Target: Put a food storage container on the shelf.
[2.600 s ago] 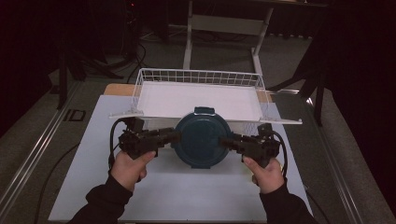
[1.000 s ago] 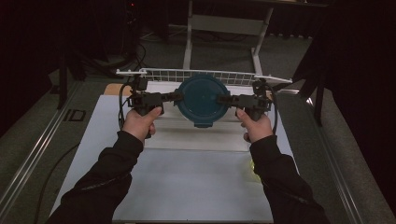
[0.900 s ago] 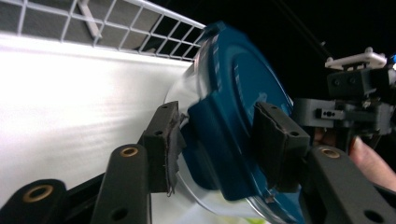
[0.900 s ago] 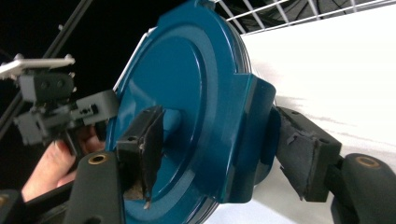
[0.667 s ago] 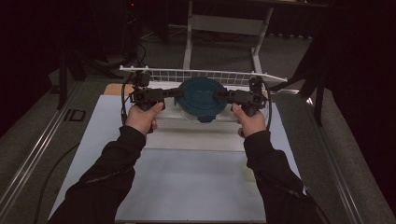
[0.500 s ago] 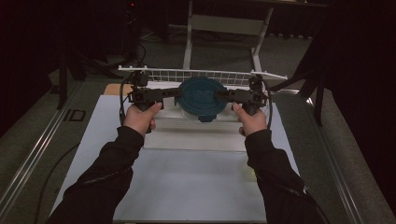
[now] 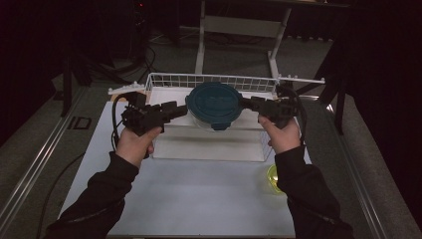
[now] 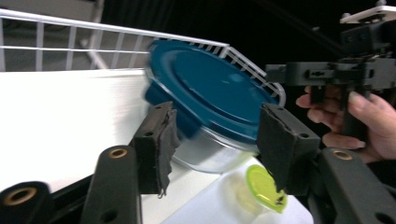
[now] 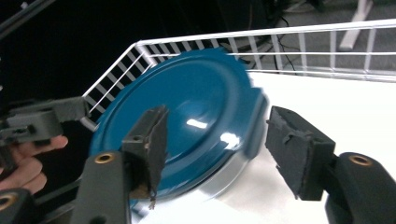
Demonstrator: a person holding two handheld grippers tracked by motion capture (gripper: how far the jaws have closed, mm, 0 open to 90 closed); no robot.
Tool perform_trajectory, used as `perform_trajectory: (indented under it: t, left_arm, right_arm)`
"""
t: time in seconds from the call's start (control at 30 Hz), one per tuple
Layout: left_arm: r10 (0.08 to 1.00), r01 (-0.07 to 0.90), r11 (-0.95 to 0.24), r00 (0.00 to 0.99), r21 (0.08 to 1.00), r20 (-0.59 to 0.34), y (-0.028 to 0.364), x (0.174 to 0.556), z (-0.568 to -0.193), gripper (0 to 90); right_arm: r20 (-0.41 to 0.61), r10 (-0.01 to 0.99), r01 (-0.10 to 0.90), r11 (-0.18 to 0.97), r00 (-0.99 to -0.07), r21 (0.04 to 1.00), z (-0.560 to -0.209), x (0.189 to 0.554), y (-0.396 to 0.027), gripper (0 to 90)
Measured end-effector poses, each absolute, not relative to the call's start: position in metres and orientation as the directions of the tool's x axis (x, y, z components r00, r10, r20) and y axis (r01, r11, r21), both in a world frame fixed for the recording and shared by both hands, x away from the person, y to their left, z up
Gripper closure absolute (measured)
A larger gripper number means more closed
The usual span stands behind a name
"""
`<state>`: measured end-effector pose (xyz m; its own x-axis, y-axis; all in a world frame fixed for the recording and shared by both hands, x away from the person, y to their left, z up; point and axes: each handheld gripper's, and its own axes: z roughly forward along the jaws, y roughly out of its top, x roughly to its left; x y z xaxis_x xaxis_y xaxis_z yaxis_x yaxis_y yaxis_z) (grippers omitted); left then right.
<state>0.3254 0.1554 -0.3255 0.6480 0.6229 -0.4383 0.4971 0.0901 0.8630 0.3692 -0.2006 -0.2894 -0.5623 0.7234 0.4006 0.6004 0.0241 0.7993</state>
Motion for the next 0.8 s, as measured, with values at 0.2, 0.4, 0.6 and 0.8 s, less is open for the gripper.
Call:
perform_trajectory:
  t: [0.2,0.4,0.6,0.8]
  left_arm:
    - [0.588,0.429,0.107,0.700,0.897,-0.405,0.154,0.300,-0.338,38.5]
    - [0.542,0.383,0.114,0.749,0.917,-0.381,0.158,0.282,-0.361,25.8]
    - [0.606,0.331,0.103,0.727,0.938,-0.323,0.159,0.263,-0.385,6.2]
    - [0.673,0.320,0.085,0.680,0.944,-0.291,0.157,0.246,-0.407,1.5]
  right_arm:
    - [0.349,0.695,0.544,0.072,-0.628,0.836,-0.293,0.339,-0.191,51.6]
    - [0.322,0.670,0.529,0.125,-0.669,0.839,-0.310,0.318,-0.178,65.6]
    - [0.298,0.674,0.530,0.164,-0.676,0.832,-0.338,0.309,-0.168,86.5]
    - [0.276,0.679,0.526,0.190,-0.680,0.829,-0.356,0.313,-0.155,89.9]
